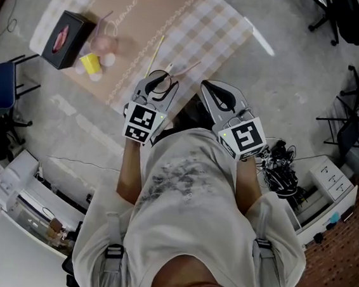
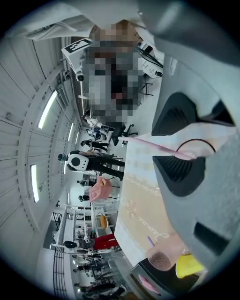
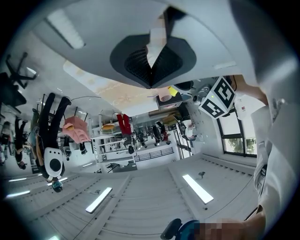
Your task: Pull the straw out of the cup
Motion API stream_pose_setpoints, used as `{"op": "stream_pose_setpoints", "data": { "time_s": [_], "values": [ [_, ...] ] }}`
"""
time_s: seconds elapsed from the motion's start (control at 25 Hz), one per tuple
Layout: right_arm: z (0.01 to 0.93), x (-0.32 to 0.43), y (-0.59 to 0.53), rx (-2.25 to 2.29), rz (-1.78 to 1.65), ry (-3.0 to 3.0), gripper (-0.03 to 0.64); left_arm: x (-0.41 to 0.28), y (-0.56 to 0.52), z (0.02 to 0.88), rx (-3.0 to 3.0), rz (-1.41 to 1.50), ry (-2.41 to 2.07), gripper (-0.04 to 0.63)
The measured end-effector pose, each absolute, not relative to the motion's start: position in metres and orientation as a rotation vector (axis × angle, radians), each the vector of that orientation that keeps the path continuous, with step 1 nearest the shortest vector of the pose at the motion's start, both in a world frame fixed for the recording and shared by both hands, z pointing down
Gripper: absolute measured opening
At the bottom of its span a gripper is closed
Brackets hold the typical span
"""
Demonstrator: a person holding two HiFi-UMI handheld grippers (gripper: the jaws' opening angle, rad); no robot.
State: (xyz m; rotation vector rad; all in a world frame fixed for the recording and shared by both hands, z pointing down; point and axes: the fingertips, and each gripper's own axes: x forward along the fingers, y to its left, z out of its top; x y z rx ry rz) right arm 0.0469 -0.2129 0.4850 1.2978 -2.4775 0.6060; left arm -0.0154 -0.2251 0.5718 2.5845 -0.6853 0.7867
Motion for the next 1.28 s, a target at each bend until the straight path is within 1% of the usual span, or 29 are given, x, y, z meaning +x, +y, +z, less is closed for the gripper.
{"op": "stream_pose_setpoints", "data": {
  "time_s": [0.4,0.72,1.08,1.28],
  "values": [
    [0.488,0.055,-0.214,1.323,0.621,-2.463,0.011,-0.008,-0.225,0.582,2.576,0.831,-0.65,0.14],
    [0.489,0.061,-0.216,1.341,0.63,-2.452,0.011,-0.002,-0.229,0.589,2.576,0.868,-0.636,0.127],
    [0.491,0.066,-0.218,1.353,0.637,-2.445,0.011,0.002,-0.232,0.593,2.574,0.888,-0.631,0.095],
    [0.49,0.066,-0.218,1.349,0.633,-2.446,0.011,0.001,-0.234,0.593,2.573,0.892,-0.654,0.061]
  ]
}}
